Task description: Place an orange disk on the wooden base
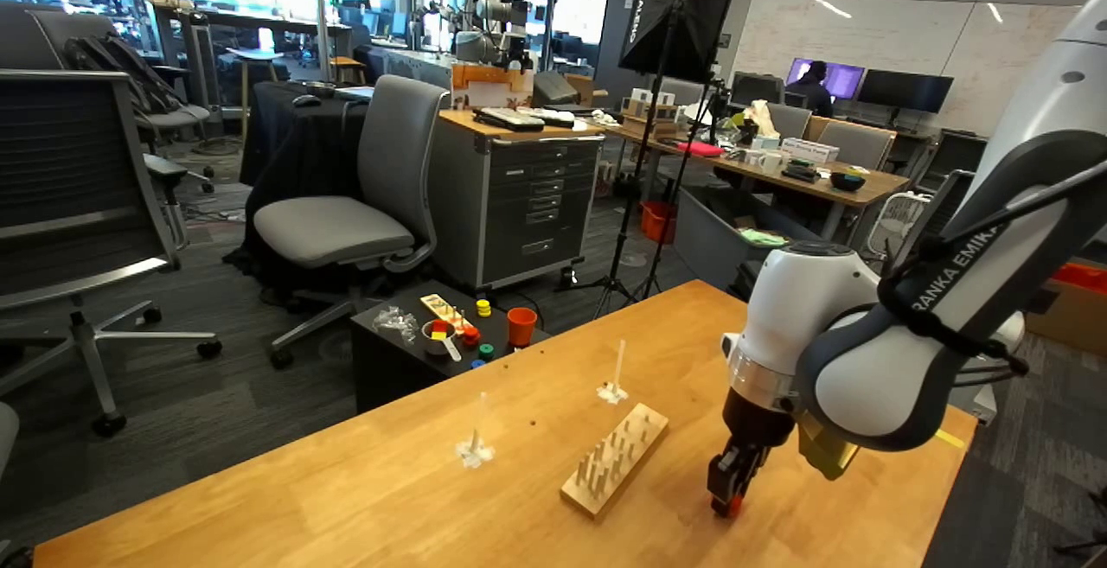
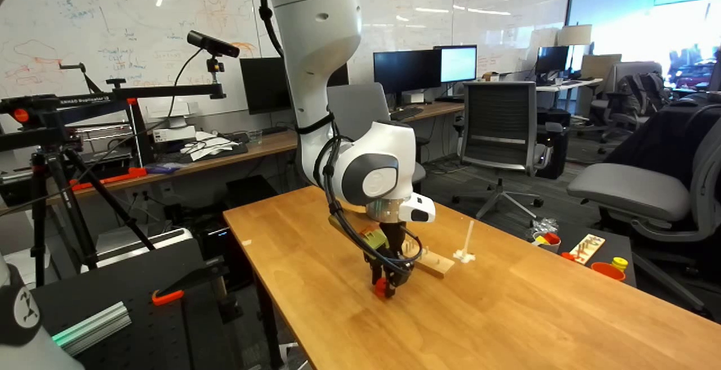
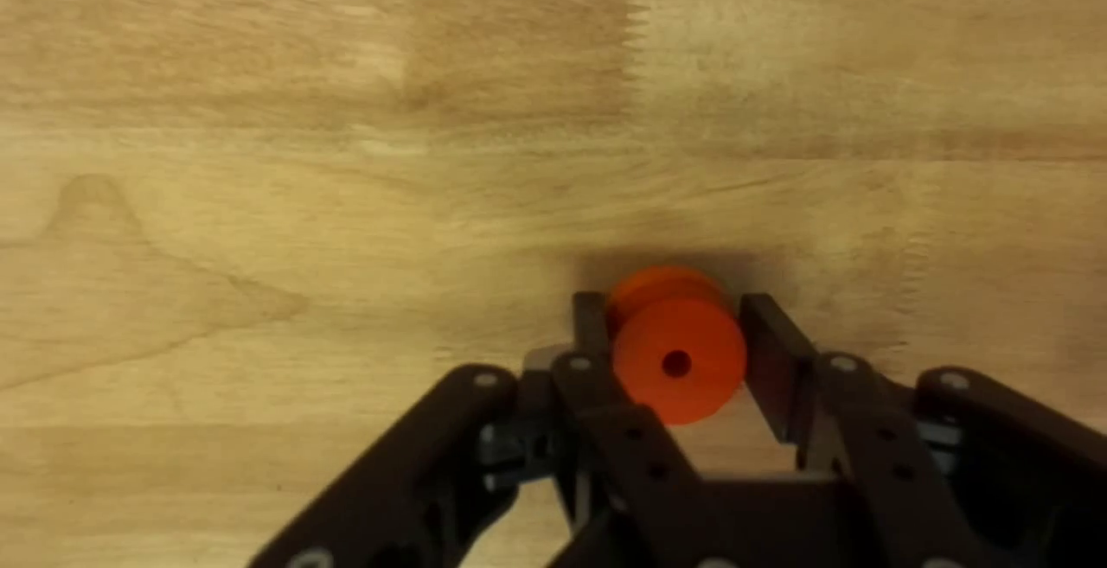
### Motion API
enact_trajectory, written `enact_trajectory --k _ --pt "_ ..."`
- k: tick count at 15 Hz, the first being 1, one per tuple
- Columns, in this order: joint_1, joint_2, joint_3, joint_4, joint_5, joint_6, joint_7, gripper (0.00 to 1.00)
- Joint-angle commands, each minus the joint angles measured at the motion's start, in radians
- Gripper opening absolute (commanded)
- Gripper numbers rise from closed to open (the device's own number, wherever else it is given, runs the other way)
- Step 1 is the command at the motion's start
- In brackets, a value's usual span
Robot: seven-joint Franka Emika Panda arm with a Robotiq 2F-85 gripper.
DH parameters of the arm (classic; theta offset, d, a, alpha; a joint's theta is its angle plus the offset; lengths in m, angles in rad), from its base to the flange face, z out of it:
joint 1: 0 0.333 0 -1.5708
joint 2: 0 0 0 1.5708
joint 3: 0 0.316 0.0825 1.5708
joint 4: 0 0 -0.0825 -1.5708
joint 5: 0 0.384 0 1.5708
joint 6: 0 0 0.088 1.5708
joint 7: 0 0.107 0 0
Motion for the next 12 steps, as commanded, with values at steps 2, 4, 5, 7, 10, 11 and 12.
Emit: enact_trajectory --k 2,4,5,7,10,11,12 --pt "0.020 0.000 -0.012 0.016 0.013 -0.007 0.007 0.20" --pt "0.026 -0.005 -0.018 0.014 0.010 -0.008 0.008 0.22" --pt "0.027 -0.006 -0.020 0.014 0.009 -0.007 0.009 0.26" --pt "0.030 -0.009 -0.023 0.013 0.008 -0.009 0.009 0.20" --pt "0.035 -0.010 -0.028 0.011 0.007 -0.010 0.010 0.17" --pt "0.038 -0.011 -0.031 0.011 0.005 -0.011 0.011 0.17" --pt "0.041 -0.012 -0.033 0.011 0.005 -0.012 0.012 0.17"
